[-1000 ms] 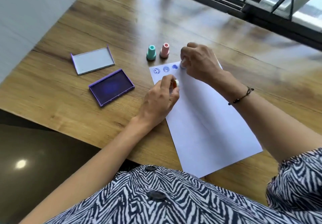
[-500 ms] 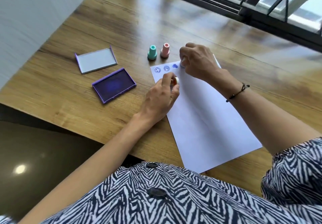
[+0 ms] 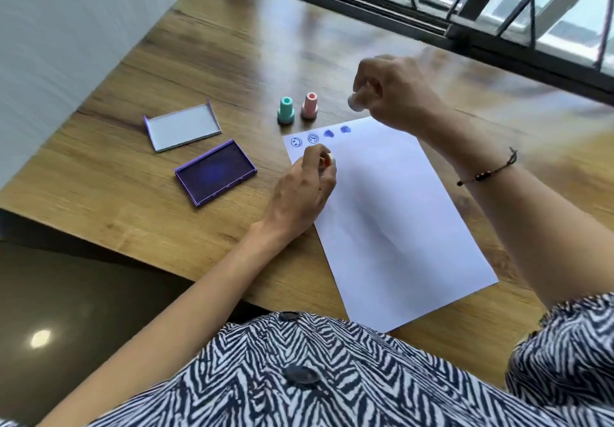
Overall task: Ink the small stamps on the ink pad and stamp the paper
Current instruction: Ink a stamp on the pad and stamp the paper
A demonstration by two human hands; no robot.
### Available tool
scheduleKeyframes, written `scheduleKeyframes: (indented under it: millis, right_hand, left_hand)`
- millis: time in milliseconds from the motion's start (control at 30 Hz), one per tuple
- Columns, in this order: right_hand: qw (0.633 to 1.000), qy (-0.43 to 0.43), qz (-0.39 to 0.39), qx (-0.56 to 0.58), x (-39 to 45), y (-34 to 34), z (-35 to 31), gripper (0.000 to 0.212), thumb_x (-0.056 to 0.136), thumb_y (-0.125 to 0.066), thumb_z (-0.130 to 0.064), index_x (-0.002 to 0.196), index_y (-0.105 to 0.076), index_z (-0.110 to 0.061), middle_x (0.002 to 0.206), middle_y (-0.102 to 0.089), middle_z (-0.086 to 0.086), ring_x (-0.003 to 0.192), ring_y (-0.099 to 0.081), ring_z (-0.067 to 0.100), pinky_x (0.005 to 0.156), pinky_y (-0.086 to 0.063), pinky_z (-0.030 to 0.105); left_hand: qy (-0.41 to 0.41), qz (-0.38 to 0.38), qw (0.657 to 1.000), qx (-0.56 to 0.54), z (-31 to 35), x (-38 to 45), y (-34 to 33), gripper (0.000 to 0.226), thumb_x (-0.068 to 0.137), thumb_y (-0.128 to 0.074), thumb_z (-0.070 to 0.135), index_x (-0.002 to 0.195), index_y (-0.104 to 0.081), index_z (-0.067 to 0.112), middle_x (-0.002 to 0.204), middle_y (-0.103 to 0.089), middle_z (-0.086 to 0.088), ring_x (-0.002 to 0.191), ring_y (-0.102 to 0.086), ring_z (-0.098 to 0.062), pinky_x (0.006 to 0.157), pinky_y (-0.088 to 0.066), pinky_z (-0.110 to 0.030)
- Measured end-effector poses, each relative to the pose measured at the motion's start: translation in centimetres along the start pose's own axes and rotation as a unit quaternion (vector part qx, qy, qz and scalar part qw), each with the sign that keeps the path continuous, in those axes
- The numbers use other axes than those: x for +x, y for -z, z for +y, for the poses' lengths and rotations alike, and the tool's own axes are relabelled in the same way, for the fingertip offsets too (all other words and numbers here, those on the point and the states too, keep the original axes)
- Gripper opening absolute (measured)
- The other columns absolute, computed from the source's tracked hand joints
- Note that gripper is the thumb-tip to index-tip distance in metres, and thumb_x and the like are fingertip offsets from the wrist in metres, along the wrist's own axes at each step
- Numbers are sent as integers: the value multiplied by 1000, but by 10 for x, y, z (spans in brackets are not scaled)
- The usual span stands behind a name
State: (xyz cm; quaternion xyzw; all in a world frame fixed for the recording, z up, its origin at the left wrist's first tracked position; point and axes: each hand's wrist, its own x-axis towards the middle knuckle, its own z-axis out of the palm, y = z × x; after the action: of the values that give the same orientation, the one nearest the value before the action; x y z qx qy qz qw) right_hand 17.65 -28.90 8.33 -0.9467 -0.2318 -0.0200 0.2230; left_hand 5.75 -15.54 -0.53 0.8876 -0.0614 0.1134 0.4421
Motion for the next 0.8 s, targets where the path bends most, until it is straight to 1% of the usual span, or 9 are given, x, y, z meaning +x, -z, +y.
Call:
scheduleKeyframes:
  millis: [67, 133, 267, 367, 433, 467, 567, 700, 800]
  right_hand:
    - [1000, -2, -4, 5, -2, -4, 1, 8, 76, -60, -8, 82, -65, -5, 81, -52, 4, 74, -48, 21, 62, -33, 27]
    - [1000, -1, 0, 14, -6, -7, 1, 7, 76, -61, -8, 81, -65, -7, 79, -53, 2, 73, -48, 20, 62, -33, 26]
    - [1000, -1, 1, 29, -14, -8, 0, 7, 78, -58, -6, 81, -65, -5, 79, -55, 2, 70, -50, 18, 60, -36, 25]
    - [997, -21, -5, 73, -21, -3, -4, 6, 78, -61, -5, 81, -65, -3, 76, -62, 7, 62, -49, 16, 55, -33, 23]
    - [990, -33, -25, 138, -27, 0, -12, 6, 78, -65, -8, 83, -65, -5, 80, -70, 18, 65, -55, 27, 55, -38, 24]
    - [985, -33, -34, 163, -31, 0, -16, 6, 78, -67, -8, 83, -66, -6, 80, -70, 20, 65, -57, 28, 55, -40, 24]
    - [978, -31, -41, 201, -37, -2, -25, 6, 77, -69, -11, 82, -67, -12, 71, -66, 10, 57, -49, 6, 50, -38, 17]
    - [971, -38, -46, 233, -40, -8, -31, 6, 77, -70, -14, 82, -67, -13, 66, -58, 4, 60, -48, 12, 52, -40, 23]
    - [969, -31, -49, 240, -40, -15, -36, 7, 78, -69, -12, 84, -66, -10, 72, -63, 15, 64, -52, 18, 59, -44, 31]
  left_hand:
    - [12, -8, 1000, -26, 3, 1, 3, 25, 94, -41, 22, 113, -41, 6, 102, -66, -17, 91, -61, -34, 71, -47, -38]
    - [26, -10, 998, -65, 5, 1, 7, 26, 94, -41, 19, 114, -42, 4, 106, -65, -17, 97, -60, -33, 79, -47, -42]
    - [32, 17, 993, -109, 7, 4, 13, 24, 93, -42, 19, 112, -45, 4, 110, -61, -17, 102, -57, -28, 87, -44, -36]
    - [80, 39, 984, -152, 7, 11, 13, 21, 92, -47, 17, 109, -50, 6, 107, -61, -14, 96, -55, -19, 82, -42, -21]
    - [132, 39, 965, -225, 7, 15, 14, 18, 92, -48, 17, 107, -53, 8, 98, -60, -7, 86, -54, -14, 81, -44, -23]
    - [154, 35, 949, -273, 8, 17, 14, 17, 91, -49, 16, 105, -54, 9, 92, -59, -4, 82, -53, -12, 80, -45, -26]
    - [178, 41, 913, -364, 10, 19, 15, 15, 91, -50, 13, 103, -56, 6, 81, -57, 0, 73, -52, -11, 74, -47, -22]
    - [179, 36, 898, -400, 10, 18, 19, 8, 89, -53, 14, 95, -59, 14, 78, -59, -1, 71, -54, -10, 73, -48, -19]
    - [181, 41, 889, -419, 9, 16, 26, 13, 89, -53, 11, 99, -59, 8, 79, -60, -3, 72, -54, -14, 72, -49, -20]
